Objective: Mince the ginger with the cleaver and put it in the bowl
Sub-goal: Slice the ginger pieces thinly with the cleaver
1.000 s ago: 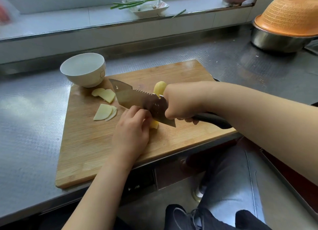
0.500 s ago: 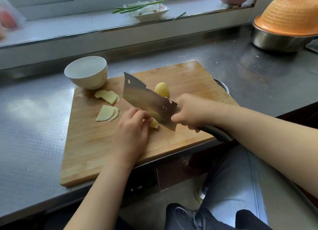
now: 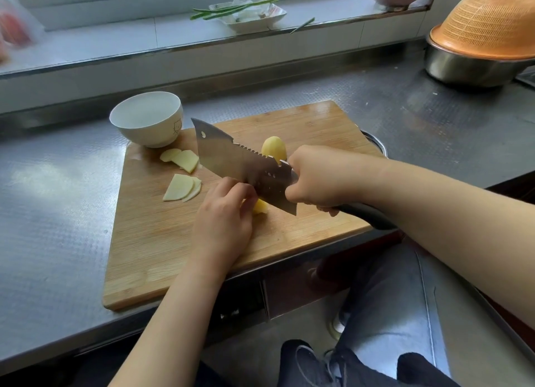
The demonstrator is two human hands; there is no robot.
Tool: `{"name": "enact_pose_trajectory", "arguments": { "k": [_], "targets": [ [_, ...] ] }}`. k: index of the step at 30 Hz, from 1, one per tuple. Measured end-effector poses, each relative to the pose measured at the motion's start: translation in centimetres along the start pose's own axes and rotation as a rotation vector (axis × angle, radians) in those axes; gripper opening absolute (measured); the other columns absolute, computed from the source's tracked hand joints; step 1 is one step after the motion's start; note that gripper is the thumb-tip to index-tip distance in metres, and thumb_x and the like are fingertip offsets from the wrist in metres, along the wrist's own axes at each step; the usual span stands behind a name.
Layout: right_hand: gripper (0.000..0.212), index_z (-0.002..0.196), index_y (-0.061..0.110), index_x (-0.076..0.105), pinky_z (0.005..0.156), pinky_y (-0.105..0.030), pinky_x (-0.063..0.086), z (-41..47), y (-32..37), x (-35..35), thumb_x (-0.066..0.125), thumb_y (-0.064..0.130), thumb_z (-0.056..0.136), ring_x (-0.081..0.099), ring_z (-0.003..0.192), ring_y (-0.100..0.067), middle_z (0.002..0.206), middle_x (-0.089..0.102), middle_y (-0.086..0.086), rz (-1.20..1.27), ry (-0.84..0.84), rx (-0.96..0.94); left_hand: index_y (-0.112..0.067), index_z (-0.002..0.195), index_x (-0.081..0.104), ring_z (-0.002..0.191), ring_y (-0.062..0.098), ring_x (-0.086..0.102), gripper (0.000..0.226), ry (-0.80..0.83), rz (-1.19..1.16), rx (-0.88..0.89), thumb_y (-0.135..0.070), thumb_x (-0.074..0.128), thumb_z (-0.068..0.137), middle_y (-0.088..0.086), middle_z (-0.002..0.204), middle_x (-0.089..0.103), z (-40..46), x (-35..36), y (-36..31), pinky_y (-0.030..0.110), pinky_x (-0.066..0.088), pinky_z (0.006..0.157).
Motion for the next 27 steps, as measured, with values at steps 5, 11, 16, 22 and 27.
{"name": "enact_pose_trajectory", "arguments": {
  "k": [5, 11, 16, 22, 27],
  "targets": [
    [0.013, 0.082, 0.009, 0.046, 0.044, -0.027, 0.052, 0.8, 0.9, -0.4, 0.053, 0.007, 0.092, 0.057, 0.046, -0.018, 0.069, 0.061, -0.014, -0.059, 0.038, 0.023, -0.011, 0.09, 0.067, 0.083, 0.021, 0.055, 0.006, 0.014, 0.011, -0.015, -0.008, 0.068, 0.084, 0.002, 0.094, 0.061, 0.2, 0.1, 0.1, 0.026, 0.039, 0.068],
    [0.009, 0.092, -0.001, 0.058, 0.045, -0.027, 0.053, 1.5, 1.3, -0.2, 0.053, 0.006, 0.092, 0.058, 0.047, -0.019, 0.067, 0.061, -0.015, -0.075, 0.106, 0.047, -0.012, 0.089, 0.067, 0.083, 0.023, 0.055, 0.009, 0.017, 0.019, -0.017, -0.006, 0.068, 0.082, 0.001, 0.093, 0.06, 0.3, 0.2, 0.2, 0.025, 0.037, 0.068],
    [0.008, 0.09, 0.005, 0.057, 0.05, -0.031, 0.058, 1.2, 0.0, 1.8, 0.053, 0.011, 0.093, 0.064, 0.053, -0.024, 0.07, 0.065, -0.015, -0.069, 0.031, 0.05, -0.011, 0.088, 0.067, 0.082, 0.023, 0.056, 0.007, 0.009, 0.009, -0.012, -0.007, 0.067, 0.084, 0.002, 0.091, 0.06, 0.3, 0.2, 0.1, 0.025, 0.038, 0.068],
    [0.01, 0.084, 0.005, 0.057, 0.056, -0.037, 0.061, 1.0, -1.2, 1.7, 0.055, 0.013, 0.091, 0.064, 0.056, -0.026, 0.071, 0.063, -0.015, 0.058, -0.01, 0.046, -0.009, 0.086, 0.066, 0.079, 0.021, 0.056, 0.002, -0.016, 0.022, 0.008, -0.007, 0.067, 0.086, 0.002, 0.09, 0.061, 0.1, -0.2, 0.0, 0.019, 0.034, 0.069],
    [0.013, 0.083, 0.002, 0.059, 0.053, -0.035, 0.058, 0.4, -0.6, 0.2, 0.055, 0.012, 0.09, 0.061, 0.053, -0.026, 0.067, 0.061, -0.015, 0.07, -0.041, 0.012, -0.008, 0.085, 0.063, 0.081, 0.024, 0.055, 0.005, -0.068, 0.009, 0.038, -0.003, 0.066, 0.084, 0.005, 0.092, 0.059, -0.1, -0.7, -0.3, 0.026, 0.04, 0.07]
  ]
}}
Point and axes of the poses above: each hand's wrist, its own z-axis towards the middle knuckle, its own x-axis out of the palm, y = z × x, the point moved 8 cm from there along z, towards the middle knuckle
